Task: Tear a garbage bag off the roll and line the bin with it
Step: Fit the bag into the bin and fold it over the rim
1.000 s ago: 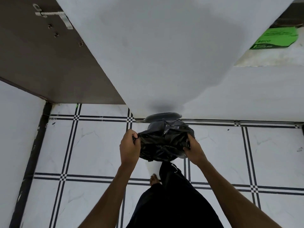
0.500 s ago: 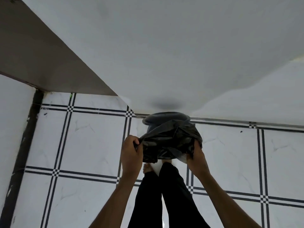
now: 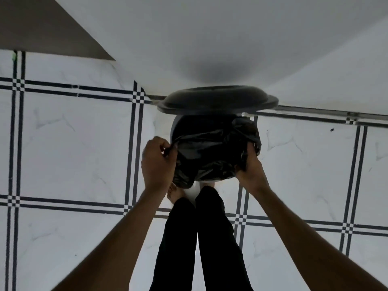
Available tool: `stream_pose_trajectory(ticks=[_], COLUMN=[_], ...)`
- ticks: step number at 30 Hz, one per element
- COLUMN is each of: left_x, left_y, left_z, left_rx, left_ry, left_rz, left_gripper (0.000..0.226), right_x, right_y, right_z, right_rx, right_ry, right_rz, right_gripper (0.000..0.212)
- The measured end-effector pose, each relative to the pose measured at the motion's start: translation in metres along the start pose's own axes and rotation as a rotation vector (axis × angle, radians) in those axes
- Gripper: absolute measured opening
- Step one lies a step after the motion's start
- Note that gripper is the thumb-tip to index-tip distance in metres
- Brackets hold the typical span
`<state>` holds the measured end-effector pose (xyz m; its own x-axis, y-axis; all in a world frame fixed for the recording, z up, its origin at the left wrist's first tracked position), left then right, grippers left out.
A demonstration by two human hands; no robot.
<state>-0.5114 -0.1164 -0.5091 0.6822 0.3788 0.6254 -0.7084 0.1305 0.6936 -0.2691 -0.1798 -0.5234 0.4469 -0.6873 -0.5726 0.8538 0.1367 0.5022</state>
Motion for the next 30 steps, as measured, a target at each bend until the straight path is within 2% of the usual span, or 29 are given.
stream_pose_trajectory(ticks=[3,5,9,12,14,16,19,24,27,30], left_x=[-0.011,-0.023,-0.037,-0.043,-0.046,-0.050,-0.054,-0.061,-0.060,-0.057], left_y=[-0.015,-0.026,-0.036,-0.039,-0.040,-0.043,-0.046,-0.048,-0.053,-0.058], left_z=[-0.022,-0.040,-0.073,-0.092,-0.100,-0.105,-0.110,-0.116,-0.121,-0.134], left_rx=[-0.011,-0.060,-0.171,-0.219,-0.226,-0.219,-0.192,-0.099,-0.091,-0.058], left_ry=[-0.059,-0.057,-0.117,-0.184,-0.262,-0.335,-0.352,-0.242,-0.194,-0.144], left_rz=[-0.103,-0.141,-0.151,-0.159,-0.211,-0.270,-0.275,-0.235,-0.241,-0.229], left_gripper=[0.011,0.011,0.013,0.021,0.016,0.009,0.017,0.025,0.030,0.031], right_x=[0.004,0.010,0.016,0.023,0.025,0.023,0.022,0.019,0.017,0.008], right_y=[-0.012,-0.019,-0.014,-0.003,0.004,0.007,0.009,0.020,0.028,0.032], right_z=[-0.025,-0.040,-0.069,-0.089,-0.099,-0.107,-0.116,-0.123,-0.135,-0.144], right_rx=[-0.008,0.012,0.227,0.369,0.418,0.399,0.277,0.148,0.078,-0.017], right_ry=[0.027,0.011,0.014,0.024,0.062,0.147,0.181,0.043,0.027,0.094], right_rz=[-0.014,0.013,0.076,0.163,0.252,0.335,0.345,0.219,0.145,0.106], right_gripper=[0.077,0.065,0.026,0.020,0.019,0.020,0.029,0.059,0.067,0.073])
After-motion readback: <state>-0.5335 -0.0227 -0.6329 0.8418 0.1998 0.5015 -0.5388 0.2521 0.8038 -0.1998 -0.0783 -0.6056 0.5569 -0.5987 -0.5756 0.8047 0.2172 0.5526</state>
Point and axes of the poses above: each hand's wrist, its own z-axis away from the middle knuckle, its own y-axis out of the back of the hand, x = y × z, the point moved 3 cm from there along -z, towards the middle knuckle
